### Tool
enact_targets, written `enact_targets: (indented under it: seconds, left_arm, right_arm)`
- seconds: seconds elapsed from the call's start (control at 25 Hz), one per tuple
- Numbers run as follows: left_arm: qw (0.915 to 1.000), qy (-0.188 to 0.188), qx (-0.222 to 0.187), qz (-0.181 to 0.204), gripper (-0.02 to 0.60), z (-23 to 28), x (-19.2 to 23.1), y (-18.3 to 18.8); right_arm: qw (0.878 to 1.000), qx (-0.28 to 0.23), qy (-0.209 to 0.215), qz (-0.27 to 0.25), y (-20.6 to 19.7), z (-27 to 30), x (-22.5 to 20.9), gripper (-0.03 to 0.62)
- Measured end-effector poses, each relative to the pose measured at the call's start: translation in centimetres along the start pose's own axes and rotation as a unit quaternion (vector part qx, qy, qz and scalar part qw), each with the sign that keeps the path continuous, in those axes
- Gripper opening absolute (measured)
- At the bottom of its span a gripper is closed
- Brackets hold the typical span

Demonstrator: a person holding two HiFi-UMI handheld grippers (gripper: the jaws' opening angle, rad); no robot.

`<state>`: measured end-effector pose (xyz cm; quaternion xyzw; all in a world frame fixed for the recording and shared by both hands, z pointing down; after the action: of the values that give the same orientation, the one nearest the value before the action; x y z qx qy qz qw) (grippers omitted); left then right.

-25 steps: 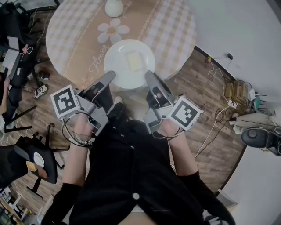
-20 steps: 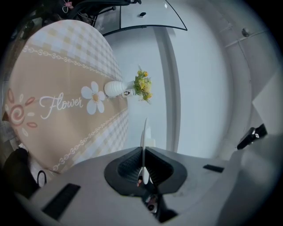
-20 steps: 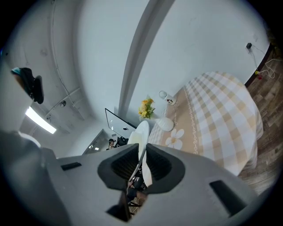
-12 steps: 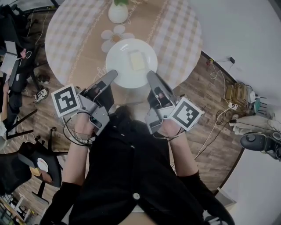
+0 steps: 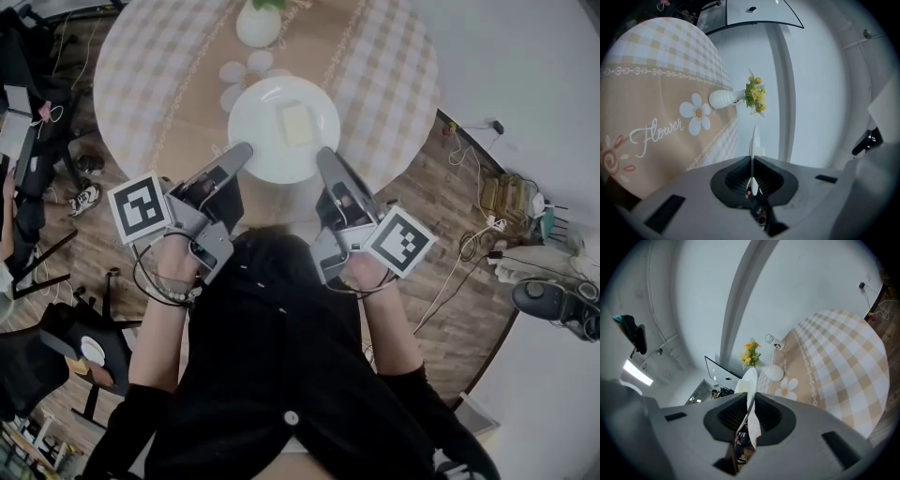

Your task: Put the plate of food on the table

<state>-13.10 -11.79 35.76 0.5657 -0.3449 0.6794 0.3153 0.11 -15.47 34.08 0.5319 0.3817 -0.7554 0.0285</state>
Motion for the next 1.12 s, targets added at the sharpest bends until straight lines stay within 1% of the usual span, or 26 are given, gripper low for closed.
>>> enact_targets:
  seconds: [0.16, 0.32, 0.48, 0.68, 1.12]
  left_arm:
    - [1.0000, -0.003, 0.001, -0.005, 0.011, 0.5, 0.2, 0.0]
    - [1.0000, 0.000, -0.004, -0.002, 0.011, 1.1, 0.0, 0.3]
    - [0.9999, 0.002, -0.015, 0.002, 0.011, 1.1, -0.4, 0.4]
    - [0.9993, -0.004, -0.037, -0.007, 0.011, 0.7, -0.9, 0.6]
    - [0.9977, 0.005, -0.066, -0.012, 0.011, 0.2, -0.3, 1.3]
  right_arm:
    - [1.000, -0.002, -0.005, 0.005, 0.3, 0.0, -0.4, 0.037]
    - [1.000, 0.003, -0.001, 0.004, 0.9, 0.4, -0.6, 0.037]
    - [1.000, 0.014, 0.007, 0.005, 1.2, 0.7, -0.6, 0.037]
    - [0.999, 0.027, 0.021, -0.003, 1.6, 1.1, 0.1, 0.037]
    - [0.998, 0.056, 0.039, -0.003, 1.3, 2.8, 0.0, 0.037]
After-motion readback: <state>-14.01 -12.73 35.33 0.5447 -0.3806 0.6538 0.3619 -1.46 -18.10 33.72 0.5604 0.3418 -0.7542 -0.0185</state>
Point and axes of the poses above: the fingertips, and each gripper's own axes: z forward along the fingers, x to its left, y out of its top, the point moved 2 cm from there along -z, backward along the fingers, and after that the axes turned 3 degrees about -x, right-handed, at the moved point
